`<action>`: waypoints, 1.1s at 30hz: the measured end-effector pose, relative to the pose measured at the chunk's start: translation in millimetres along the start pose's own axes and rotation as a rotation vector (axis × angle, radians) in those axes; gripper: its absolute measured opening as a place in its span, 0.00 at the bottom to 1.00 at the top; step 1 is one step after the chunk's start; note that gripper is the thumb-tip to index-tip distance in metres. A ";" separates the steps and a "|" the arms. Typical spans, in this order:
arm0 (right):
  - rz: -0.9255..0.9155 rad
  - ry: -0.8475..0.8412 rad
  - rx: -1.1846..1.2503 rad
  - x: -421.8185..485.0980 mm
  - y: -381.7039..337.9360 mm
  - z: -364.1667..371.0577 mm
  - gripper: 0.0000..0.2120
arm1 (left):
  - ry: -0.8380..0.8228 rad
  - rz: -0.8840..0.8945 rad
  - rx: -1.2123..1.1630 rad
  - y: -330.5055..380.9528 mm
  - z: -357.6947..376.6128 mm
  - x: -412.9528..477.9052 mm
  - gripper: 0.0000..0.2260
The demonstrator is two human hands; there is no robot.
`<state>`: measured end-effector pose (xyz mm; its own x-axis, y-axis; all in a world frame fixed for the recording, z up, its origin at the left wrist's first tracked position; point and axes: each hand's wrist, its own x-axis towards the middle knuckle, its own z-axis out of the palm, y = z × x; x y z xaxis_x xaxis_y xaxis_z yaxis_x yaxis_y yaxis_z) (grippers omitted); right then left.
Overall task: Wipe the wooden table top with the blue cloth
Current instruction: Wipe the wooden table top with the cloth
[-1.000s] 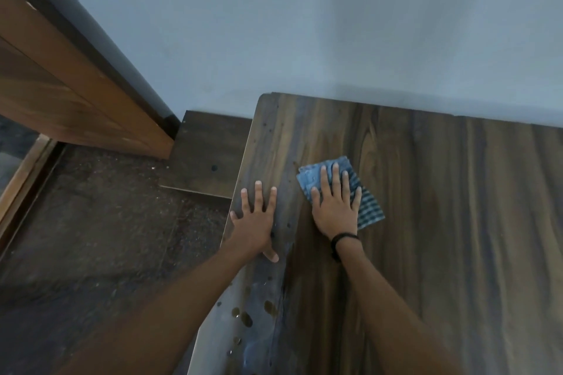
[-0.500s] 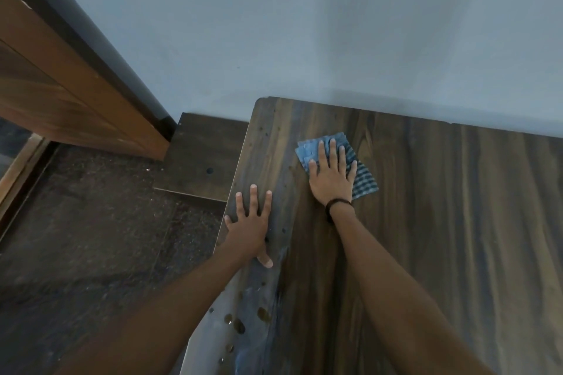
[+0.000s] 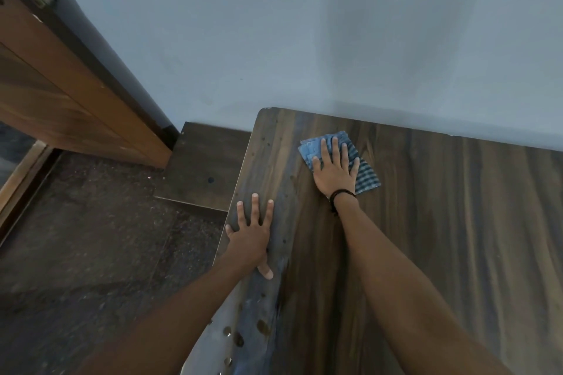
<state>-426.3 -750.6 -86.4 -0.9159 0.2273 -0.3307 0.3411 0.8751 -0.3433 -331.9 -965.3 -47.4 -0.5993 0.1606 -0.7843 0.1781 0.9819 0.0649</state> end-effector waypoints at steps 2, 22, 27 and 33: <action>-0.009 0.009 0.019 -20.3 0.0 4.1 0.28 | 0.000 0.009 -0.012 -0.5 0.8 -1.7 0.74; -0.108 0.067 -0.024 -14.1 25.6 -2.6 0.26 | 0.050 0.043 0.014 -1.6 -1.4 -9.5 0.73; 0.164 0.161 0.084 52.2 27.9 -29.2 0.27 | 0.041 0.032 0.026 -0.3 -2.3 -7.6 0.73; -0.107 0.106 0.012 34.3 -12.0 -6.3 0.26 | 0.032 0.035 0.019 -0.6 -3.0 -11.0 0.73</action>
<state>-463.1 -750.6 -88.1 -0.9642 0.1778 -0.1969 0.2425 0.8916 -0.3824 -327.8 -967.3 -36.9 -0.6172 0.1980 -0.7615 0.2136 0.9736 0.0801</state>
